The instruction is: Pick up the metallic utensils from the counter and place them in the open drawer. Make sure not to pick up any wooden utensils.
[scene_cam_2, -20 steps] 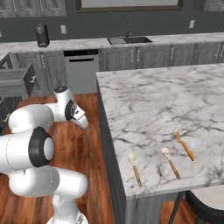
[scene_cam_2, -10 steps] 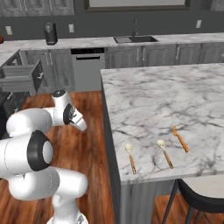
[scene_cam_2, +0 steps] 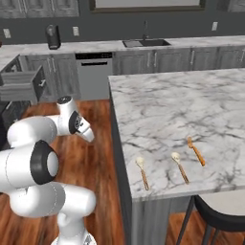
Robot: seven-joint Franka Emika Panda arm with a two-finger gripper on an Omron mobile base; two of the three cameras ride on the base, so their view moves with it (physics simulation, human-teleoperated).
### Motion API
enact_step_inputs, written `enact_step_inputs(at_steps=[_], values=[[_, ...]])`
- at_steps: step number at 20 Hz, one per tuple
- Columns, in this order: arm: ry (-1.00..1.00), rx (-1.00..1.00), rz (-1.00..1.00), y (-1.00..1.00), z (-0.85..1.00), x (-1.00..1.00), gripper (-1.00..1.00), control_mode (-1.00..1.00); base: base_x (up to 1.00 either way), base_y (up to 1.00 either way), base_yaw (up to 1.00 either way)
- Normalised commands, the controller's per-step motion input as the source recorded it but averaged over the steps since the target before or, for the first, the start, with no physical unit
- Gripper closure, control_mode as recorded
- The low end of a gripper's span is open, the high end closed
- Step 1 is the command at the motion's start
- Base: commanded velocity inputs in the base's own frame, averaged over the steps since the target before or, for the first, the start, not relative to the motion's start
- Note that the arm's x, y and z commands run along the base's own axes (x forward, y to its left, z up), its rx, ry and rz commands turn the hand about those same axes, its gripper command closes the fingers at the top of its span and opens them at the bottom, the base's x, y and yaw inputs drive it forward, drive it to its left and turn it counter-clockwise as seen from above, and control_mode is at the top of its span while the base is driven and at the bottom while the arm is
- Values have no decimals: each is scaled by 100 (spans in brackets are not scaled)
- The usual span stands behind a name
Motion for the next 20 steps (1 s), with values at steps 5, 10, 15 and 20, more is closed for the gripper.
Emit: enact_step_inputs(at_steps=[5, 10, 15, 20], values=[[0, 0, 0, 0, 0, 0, -100, 100, -100, -100, 4], [0, 0, 0, 0, 0, 0, -100, 100, -84, -40, 44], [0, 0, 0, 0, 0, 0, -100, 100, -96, 1, 47], [0, 0, 0, 0, 0, 0, -100, 100, -94, -100, -17]])
